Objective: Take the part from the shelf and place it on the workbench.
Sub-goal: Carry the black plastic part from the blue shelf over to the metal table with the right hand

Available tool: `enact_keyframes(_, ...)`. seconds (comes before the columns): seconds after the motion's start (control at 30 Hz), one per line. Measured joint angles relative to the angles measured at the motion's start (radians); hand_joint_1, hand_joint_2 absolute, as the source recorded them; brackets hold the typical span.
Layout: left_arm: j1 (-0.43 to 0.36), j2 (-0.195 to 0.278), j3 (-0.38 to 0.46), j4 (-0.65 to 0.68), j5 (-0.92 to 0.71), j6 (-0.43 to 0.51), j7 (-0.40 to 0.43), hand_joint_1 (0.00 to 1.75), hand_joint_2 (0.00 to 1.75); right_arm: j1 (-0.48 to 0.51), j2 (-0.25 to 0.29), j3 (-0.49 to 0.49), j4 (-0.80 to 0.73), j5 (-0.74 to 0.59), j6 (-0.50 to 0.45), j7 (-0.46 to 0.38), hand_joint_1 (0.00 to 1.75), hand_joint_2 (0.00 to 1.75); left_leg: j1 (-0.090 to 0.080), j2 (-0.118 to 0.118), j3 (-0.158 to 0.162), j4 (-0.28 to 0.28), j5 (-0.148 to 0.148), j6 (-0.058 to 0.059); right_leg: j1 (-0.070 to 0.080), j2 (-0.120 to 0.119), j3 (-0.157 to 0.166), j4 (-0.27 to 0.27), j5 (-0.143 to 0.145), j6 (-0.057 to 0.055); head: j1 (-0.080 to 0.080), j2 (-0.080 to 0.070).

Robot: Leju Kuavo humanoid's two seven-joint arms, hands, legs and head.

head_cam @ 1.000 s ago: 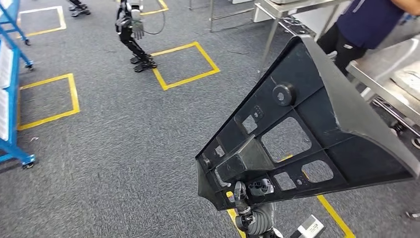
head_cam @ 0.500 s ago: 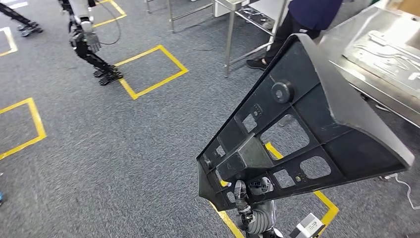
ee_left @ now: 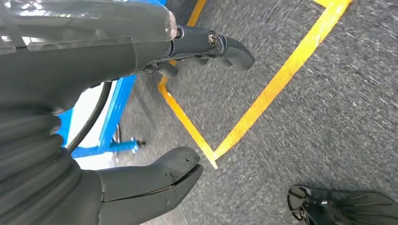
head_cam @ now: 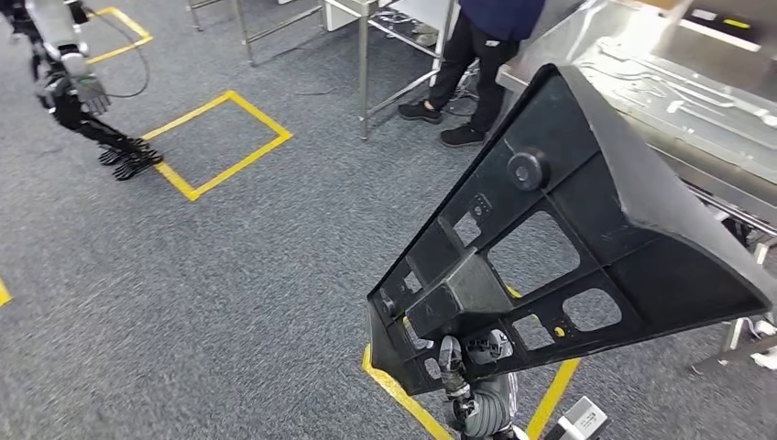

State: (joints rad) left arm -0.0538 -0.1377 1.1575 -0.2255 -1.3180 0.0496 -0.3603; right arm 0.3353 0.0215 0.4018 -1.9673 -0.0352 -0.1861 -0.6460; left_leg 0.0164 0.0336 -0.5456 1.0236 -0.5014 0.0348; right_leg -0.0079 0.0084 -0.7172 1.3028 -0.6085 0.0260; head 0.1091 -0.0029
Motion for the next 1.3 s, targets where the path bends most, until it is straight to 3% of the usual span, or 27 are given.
enact_keyframes(0.03,0.0,0.0,0.0,0.0,0.0,0.0,0.0,0.0,1.75,0.002,-0.001,-0.001,0.0,-0.001,0.0,0.003,1.75,1.75,0.0,0.014,0.002,0.0,-0.002,-0.001,-0.001,-0.004,-0.001,0.0,0.013,0.0,0.0,0.0)
enact_keyframes(0.07,0.0,0.0,0.0,0.0,0.0,0.0,0.0,0.0,1.75,0.004,-0.001,-0.002,0.0,-0.002,0.001,0.007,1.75,1.75,0.0,0.026,0.006,0.0,-0.005,-0.002,0.0,-0.01,0.018,-0.037,0.042,-0.001,0.0,0.0)
enact_keyframes(0.13,-0.002,-0.001,0.0,0.0,-0.001,0.0,0.001,0.0,1.75,0.007,-0.002,-0.004,-0.002,-0.002,0.002,0.012,1.75,1.75,-0.001,0.049,0.016,0.0,-0.012,-0.008,0.007,-0.049,0.09,-0.174,0.105,-0.011,0.0,0.0)
enact_keyframes(0.2,-0.003,-0.002,0.0,0.0,-0.001,0.0,0.001,0.0,1.75,0.01,-0.002,-0.005,-0.006,-0.002,0.002,0.014,1.75,1.75,-0.004,0.067,0.024,0.0,-0.019,-0.017,0.019,-0.081,0.132,-0.259,0.128,-0.024,0.0,0.0)
enact_keyframes(0.23,-0.005,-0.002,0.0,0.0,-0.001,0.0,0.001,0.0,1.75,0.011,-0.002,-0.005,-0.008,-0.002,0.002,0.014,1.75,1.75,-0.005,0.077,0.027,-0.002,-0.021,-0.021,0.025,-0.081,0.133,-0.266,0.124,-0.029,0.0,0.0)
enact_keyframes(0.3,-0.009,-0.002,0.0,0.0,-0.002,0.0,0.001,0.0,1.75,0.016,-0.002,-0.006,-0.011,-0.002,0.003,0.014,1.75,1.75,-0.006,0.089,0.036,-0.004,-0.027,-0.031,0.022,-0.056,0.134,-0.273,0.129,-0.037,0.0,0.0)
enact_keyframes(0.37,-0.01,-0.002,0.0,0.0,-0.002,0.0,0.001,0.0,1.75,0.019,-0.002,-0.007,-0.015,-0.002,0.003,0.014,1.75,1.75,-0.004,0.049,0.027,0.033,-0.057,-0.039,0.013,-0.032,0.142,-0.286,0.134,-0.048,-0.001,0.0)
enact_keyframes(0.43,-0.007,-0.002,0.0,0.0,-0.002,-0.001,0.001,0.0,1.75,0.019,-0.002,-0.007,-0.016,-0.002,0.003,0.014,1.75,1.75,-0.003,-0.008,-0.025,0.144,-0.116,-0.043,0.008,-0.01,0.146,-0.29,0.136,-0.056,-0.001,0.0)
enact_keyframes(0.5,-0.004,-0.002,0.0,0.0,-0.002,-0.001,0.001,0.0,1.75,0.02,-0.002,-0.007,-0.016,-0.001,0.003,0.014,1.75,1.75,-0.002,-0.023,-0.086,0.256,-0.152,-0.045,0.008,0.018,0.144,-0.286,0.134,-0.059,-0.001,0.0)
enact_keyframes(0.53,-0.002,-0.002,0.0,0.0,-0.002,-0.001,0.002,0.0,1.75,0.021,-0.002,-0.007,-0.016,-0.001,0.003,0.014,1.75,1.75,-0.002,-0.025,-0.099,0.271,-0.143,-0.046,0.008,0.034,0.144,-0.282,0.133,-0.059,-0.001,0.0)
enact_keyframes(0.57,-0.002,-0.002,0.0,0.0,-0.002,-0.001,0.002,0.0,1.75,0.021,-0.002,-0.007,-0.016,-0.001,0.003,0.014,1.75,1.75,-0.002,-0.027,-0.094,0.247,-0.115,-0.045,0.008,0.051,0.145,-0.279,0.131,-0.058,-0.001,0.0)
enact_keyframes(0.6,-0.002,-0.001,0.0,0.0,-0.003,-0.002,0.002,0.0,1.75,0.021,-0.002,-0.007,-0.016,-0.001,0.003,0.014,1.75,1.75,-0.002,-0.035,-0.072,0.189,-0.073,-0.044,0.007,0.066,0.145,-0.274,0.128,-0.055,-0.001,0.0)
enact_keyframes(0.67,-0.002,0.001,0.0,0.0,-0.004,-0.003,0.003,0.0,1.75,0.021,-0.002,-0.007,-0.016,-0.001,0.003,0.014,1.75,1.75,0.002,-0.083,-0.026,0.071,-0.019,-0.04,0.005,0.092,0.141,-0.26,0.121,-0.047,-0.001,0.0)
enact_keyframes(0.73,-0.004,0.001,0.0,0.0,-0.005,-0.005,0.004,0.0,1.75,0.022,-0.002,-0.008,-0.016,0.0,0.002,0.016,1.75,1.75,0.002,-0.117,-0.007,0.025,-0.013,-0.034,0.003,0.113,0.133,-0.252,0.119,-0.035,-0.001,0.0)
enact_keyframes(0.8,-0.007,0.0,0.0,0.0,-0.007,-0.006,0.005,0.0,1.75,0.024,-0.002,-0.009,-0.016,0.001,0.001,0.019,1.75,1.75,0.0,-0.1,-0.003,0.018,-0.01,-0.024,0.0,0.132,0.127,-0.255,0.123,-0.022,-0.001,0.0)
enact_keyframes(0.87,-0.008,-0.001,0.0,0.0,-0.008,-0.007,0.006,0.0,1.75,0.026,-0.002,-0.01,-0.017,0.001,0.0,0.023,1.75,1.75,0.003,-0.074,0.001,0.008,-0.004,-0.01,0.003,0.093,0.115,-0.234,0.108,-0.012,0.0,0.0)
enact_keyframes(0.93,-0.006,-0.001,0.0,0.0,-0.008,-0.007,0.006,0.0,1.75,0.025,-0.002,-0.011,-0.017,0.002,-0.001,0.028,1.75,1.75,0.003,-0.046,0.004,0.001,-0.003,-0.001,0.003,0.025,0.069,-0.14,0.056,-0.004,0.0,0.0)
enact_keyframes(1.0,-0.002,-0.001,0.0,0.0,-0.008,-0.007,0.007,0.0,1.75,0.025,-0.002,-0.011,-0.016,0.002,-0.002,0.03,1.75,1.75,0.001,-0.016,0.005,0.001,-0.006,0.002,-0.002,0.0,0.006,-0.019,0.007,0.003,0.001,0.0)
enact_keyframes(1.03,-0.002,0.0,0.0,0.0,-0.008,-0.007,0.007,0.0,1.75,0.025,-0.002,-0.011,-0.016,0.002,-0.002,0.03,1.75,1.75,0.001,-0.001,0.006,0.001,-0.008,0.002,-0.004,-0.003,-0.009,0.008,0.006,0.005,0.001,0.0)
enact_keyframes(1.07,-0.002,0.0,0.0,0.0,-0.008,-0.007,0.008,0.0,1.75,0.026,-0.002,-0.011,-0.016,0.002,-0.002,0.03,1.75,1.75,0.001,0.012,0.009,0.001,-0.011,0.001,-0.005,-0.006,-0.005,-0.003,0.025,0.006,0.001,0.0)
enact_keyframes(1.1,-0.003,0.0,0.0,0.0,-0.008,-0.007,0.008,0.0,1.75,0.026,-0.002,-0.011,-0.016,0.002,-0.002,0.03,1.75,1.75,0.001,0.025,0.014,0.001,-0.015,-0.001,-0.005,-0.014,0.021,-0.054,0.059,0.004,0.001,0.0)
enact_keyframes(1.17,-0.004,-0.001,0.0,0.0,-0.008,-0.007,0.008,0.0,1.75,0.026,-0.002,-0.011,-0.016,0.002,-0.002,0.031,1.75,1.75,-0.001,0.048,0.026,0.0,-0.023,-0.008,0.003,-0.056,0.094,-0.193,0.118,-0.008,0.001,0.0)
enact_keyframes(1.23,-0.006,-0.002,0.0,0.0,-0.008,-0.009,0.008,0.0,1.75,0.026,-0.002,-0.011,-0.016,0.003,-0.002,0.031,1.75,1.75,-0.004,0.066,0.034,-0.001,-0.03,-0.017,0.014,-0.085,0.128,-0.261,0.133,-0.02,0.001,0.0)
enact_keyframes(1.3,-0.01,-0.003,0.0,0.0,-0.008,-0.011,0.008,0.0,1.75,0.028,-0.002,-0.011,-0.016,0.003,-0.003,0.032,1.75,1.75,-0.005,0.086,0.043,-0.006,-0.034,-0.027,0.018,-0.069,0.126,-0.266,0.132,-0.027,0.0,0.0)
